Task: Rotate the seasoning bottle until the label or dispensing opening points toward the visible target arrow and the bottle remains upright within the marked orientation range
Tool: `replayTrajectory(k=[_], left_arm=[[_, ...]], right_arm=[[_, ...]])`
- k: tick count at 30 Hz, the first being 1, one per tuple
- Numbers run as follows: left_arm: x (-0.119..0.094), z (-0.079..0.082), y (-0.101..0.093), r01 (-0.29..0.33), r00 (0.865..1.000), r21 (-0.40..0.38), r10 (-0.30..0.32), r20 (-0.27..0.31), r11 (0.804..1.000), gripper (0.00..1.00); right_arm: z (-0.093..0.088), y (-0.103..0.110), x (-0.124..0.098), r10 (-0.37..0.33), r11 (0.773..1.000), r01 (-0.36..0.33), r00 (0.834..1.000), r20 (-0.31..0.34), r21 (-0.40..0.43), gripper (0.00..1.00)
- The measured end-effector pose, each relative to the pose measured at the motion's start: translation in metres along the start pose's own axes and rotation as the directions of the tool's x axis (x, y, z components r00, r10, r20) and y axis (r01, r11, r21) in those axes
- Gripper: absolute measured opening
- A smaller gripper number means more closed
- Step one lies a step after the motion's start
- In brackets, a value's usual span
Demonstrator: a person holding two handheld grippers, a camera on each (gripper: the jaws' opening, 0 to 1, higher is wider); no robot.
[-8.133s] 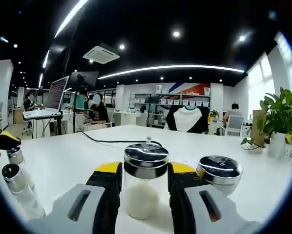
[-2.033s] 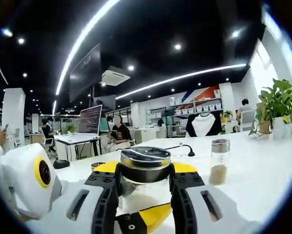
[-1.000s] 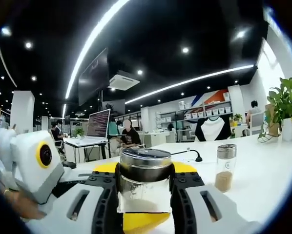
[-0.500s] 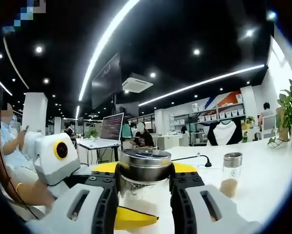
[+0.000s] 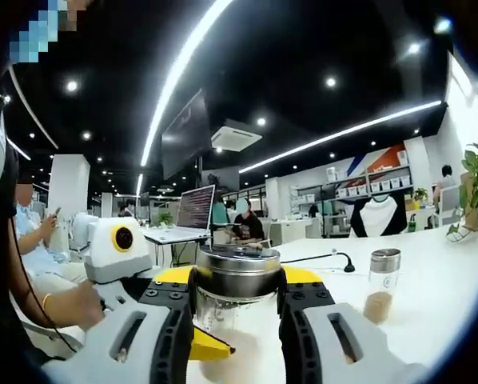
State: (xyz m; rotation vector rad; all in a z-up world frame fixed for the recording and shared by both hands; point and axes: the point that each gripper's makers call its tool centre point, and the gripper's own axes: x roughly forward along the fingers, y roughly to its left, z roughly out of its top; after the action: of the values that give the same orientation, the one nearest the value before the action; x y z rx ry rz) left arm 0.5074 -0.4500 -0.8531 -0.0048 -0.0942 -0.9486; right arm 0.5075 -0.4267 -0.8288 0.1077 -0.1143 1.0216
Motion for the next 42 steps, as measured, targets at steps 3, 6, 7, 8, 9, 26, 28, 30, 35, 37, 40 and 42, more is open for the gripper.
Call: replayTrajectory(k=[3, 6, 7, 8, 9, 26, 28, 30, 35, 37, 40, 42], left_arm=[[0.0, -0.002, 0.001, 0.007, 1.0, -0.003, -0.007, -0.017, 1.0, 0.45], [-0.001, -0.008, 0.001, 0.007, 0.999, 0.013, -0.006, -0.048, 1.0, 0.47], [-0.001, -0.009, 0.001, 0.009, 0.999, 0.011, -0.008, -0.049, 1.0, 0.46], [-0.001, -0.009, 0.0, 0.014, 0.999, 0.009, -0.013, -0.05, 1.0, 0.46], [-0.001, -0.01, -0.001, 0.018, 0.998, 0.008, -0.018, -0.052, 1.0, 0.46], [-0.003, -0.003, -0.01, 0.096, 0.995, -0.038, -0.097, -0.014, 0.995, 0.44], [-0.002, -0.006, -0.011, 0.1, 0.995, -0.034, -0.101, -0.025, 0.994, 0.44], [-0.001, -0.007, -0.011, 0.105, 0.994, -0.031, -0.106, -0.031, 0.994, 0.44], [0.0, -0.011, -0.011, 0.097, 0.994, -0.032, -0.098, -0.039, 0.995, 0.44], [0.001, -0.011, -0.011, 0.083, 0.996, -0.03, -0.084, -0.039, 0.996, 0.43], [0.002, -0.015, -0.006, 0.025, 0.998, 0.014, -0.025, -0.055, 1.0, 0.43], [0.004, -0.018, -0.005, -0.009, 0.998, 0.007, 0.009, -0.054, 1.0, 0.43]], right_arm=[[0.002, 0.001, 0.0, -0.001, 1.0, 0.001, 1.0, 0.001, -0.009, 0.38], [0.004, 0.0, 0.0, -0.005, 1.0, 0.005, 1.0, 0.006, -0.013, 0.38], [0.005, 0.0, 0.0, -0.004, 1.0, 0.004, 1.0, 0.008, -0.014, 0.38], [0.005, 0.001, 0.0, 0.0, 1.0, 0.0, 1.0, 0.009, -0.016, 0.38], [0.006, 0.002, 0.0, 0.004, 1.0, -0.004, 1.0, 0.009, -0.017, 0.38], [0.005, 0.018, 0.001, 0.076, 0.997, -0.076, 0.997, -0.002, -0.031, 0.38], [0.004, 0.019, 0.001, 0.076, 0.997, -0.076, 0.997, -0.01, -0.031, 0.38], [0.002, 0.019, 0.002, 0.076, 0.997, -0.076, 0.997, -0.015, -0.024, 0.38], [-0.001, 0.017, 0.002, 0.072, 0.997, -0.073, 0.997, -0.028, -0.03, 0.38], [-0.001, 0.016, 0.002, 0.074, 0.996, -0.076, 0.997, -0.034, -0.04, 0.38], [-0.005, 0.013, 0.003, 0.081, 0.995, -0.084, 0.995, -0.051, -0.057, 0.38], [-0.008, 0.009, 0.003, 0.079, 0.995, -0.082, 0.996, -0.052, -0.053, 0.38]])
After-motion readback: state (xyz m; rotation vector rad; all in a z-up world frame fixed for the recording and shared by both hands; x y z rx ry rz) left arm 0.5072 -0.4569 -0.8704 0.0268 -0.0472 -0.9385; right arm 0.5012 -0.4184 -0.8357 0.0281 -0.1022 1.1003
